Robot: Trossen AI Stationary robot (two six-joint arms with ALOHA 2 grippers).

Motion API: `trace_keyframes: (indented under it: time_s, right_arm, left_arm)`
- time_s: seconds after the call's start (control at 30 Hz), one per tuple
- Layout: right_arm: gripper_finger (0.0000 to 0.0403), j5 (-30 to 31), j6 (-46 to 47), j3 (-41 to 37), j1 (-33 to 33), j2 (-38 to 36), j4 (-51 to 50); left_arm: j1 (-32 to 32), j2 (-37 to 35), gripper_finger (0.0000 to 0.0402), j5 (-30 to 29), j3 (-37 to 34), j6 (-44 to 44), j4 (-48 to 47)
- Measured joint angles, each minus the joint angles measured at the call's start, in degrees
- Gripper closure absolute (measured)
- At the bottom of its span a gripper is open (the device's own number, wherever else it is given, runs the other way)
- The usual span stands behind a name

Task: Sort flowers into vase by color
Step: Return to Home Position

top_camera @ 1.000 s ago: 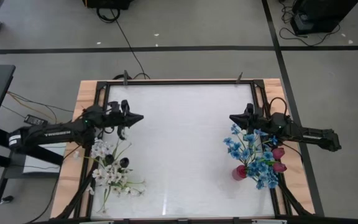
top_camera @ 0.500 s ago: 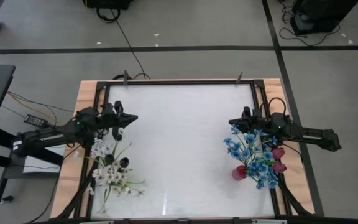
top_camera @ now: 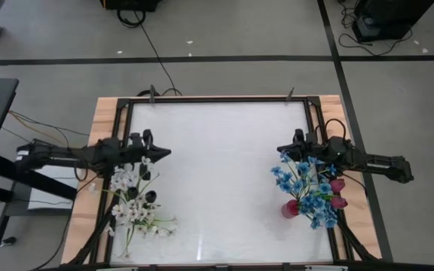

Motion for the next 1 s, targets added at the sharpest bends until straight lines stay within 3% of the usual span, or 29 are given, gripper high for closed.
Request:
trace_keyframes:
  time_s: [0.13, 0.3, 0.67, 0.83, 1.0]
  right_arm:
    - [0.0392, -0.3, 4.2, 0.0, 0.6, 0.0, -1.9]
    - [0.0392, -2.5, 4.7, 0.0, 2.0, 0.0, -2.2]
    - [0.0391, -0.2, 2.4, 0.0, 2.6, 0.0, -2.2]
    - [0.0391, 2.7, 1.0, 0.0, 2.5, 0.0, -2.2]
    - [0.0391, 1.7, 2.5, 0.0, 2.5, 0.0, -2.2]
  left_arm:
    - [-4.8, -0.3, 0.0401, -5.3, 0.0, 1.8, -0.1]
    - [-7.3, -1.3, 0.0401, -7.2, 0.0, 3.6, -3.5]
    - [-7.0, -11.8, 0.0401, -5.7, -0.3, 6.6, -13.0]
    - [-4.4, -15.4, 0.0401, -5.7, -4.1, 8.2, -8.7]
    - [-1.3, -16.7, 0.0401, -2.1, -7.8, 6.8, -5.7]
